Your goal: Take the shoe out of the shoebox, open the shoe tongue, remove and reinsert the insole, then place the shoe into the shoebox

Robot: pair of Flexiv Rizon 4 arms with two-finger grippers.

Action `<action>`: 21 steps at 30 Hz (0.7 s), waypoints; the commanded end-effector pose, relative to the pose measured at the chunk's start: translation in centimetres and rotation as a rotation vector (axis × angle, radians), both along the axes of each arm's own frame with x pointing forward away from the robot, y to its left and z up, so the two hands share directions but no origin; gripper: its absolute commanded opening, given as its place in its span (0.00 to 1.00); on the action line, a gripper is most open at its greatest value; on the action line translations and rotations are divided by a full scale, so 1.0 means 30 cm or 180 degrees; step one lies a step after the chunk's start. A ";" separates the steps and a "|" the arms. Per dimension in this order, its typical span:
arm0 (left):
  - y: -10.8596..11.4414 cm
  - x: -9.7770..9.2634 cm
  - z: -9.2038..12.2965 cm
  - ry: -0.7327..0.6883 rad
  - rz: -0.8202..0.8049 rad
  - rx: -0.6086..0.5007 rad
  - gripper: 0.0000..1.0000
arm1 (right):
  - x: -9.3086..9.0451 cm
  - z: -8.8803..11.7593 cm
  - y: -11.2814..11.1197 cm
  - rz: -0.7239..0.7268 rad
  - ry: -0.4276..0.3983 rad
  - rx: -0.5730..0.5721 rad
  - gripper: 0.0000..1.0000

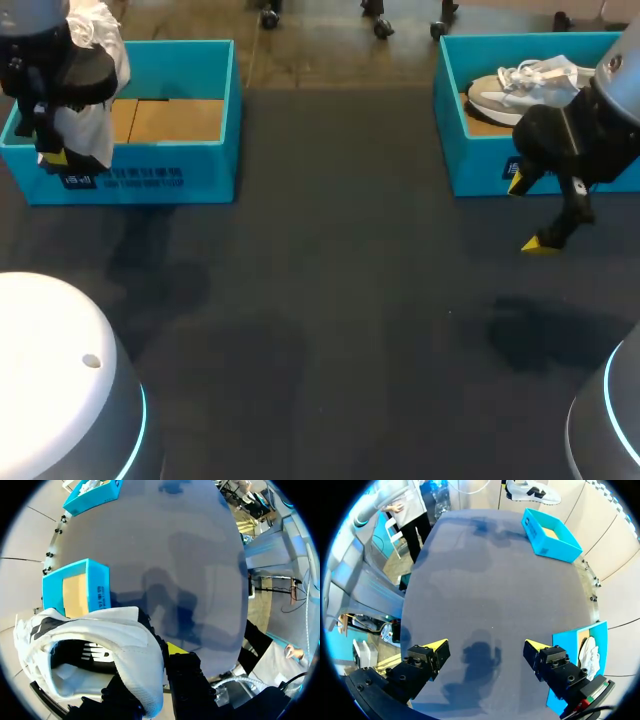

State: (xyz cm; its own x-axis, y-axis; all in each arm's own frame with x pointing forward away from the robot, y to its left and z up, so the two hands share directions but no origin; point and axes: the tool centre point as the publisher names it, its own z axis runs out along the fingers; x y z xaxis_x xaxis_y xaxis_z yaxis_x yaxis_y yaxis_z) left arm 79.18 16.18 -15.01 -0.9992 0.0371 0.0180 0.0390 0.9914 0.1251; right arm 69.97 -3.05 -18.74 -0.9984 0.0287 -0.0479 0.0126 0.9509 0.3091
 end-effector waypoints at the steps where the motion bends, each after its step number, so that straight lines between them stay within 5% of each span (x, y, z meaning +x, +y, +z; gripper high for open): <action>1: -0.001 0.006 0.007 0.0006 -0.0001 0.0006 0.00 | 0.006 -0.003 0.005 -0.0001 0.0009 -0.0011 1.00; 10: -0.001 0.006 0.007 0.0006 -0.0001 0.0006 0.00 | 0.006 -0.003 0.005 -0.0001 0.0009 -0.0011 1.00; 21: 0.146 0.185 -0.004 0.0125 -0.0016 -0.0126 0.00 | 0.006 -0.003 0.005 -0.0001 0.0009 -0.0011 1.00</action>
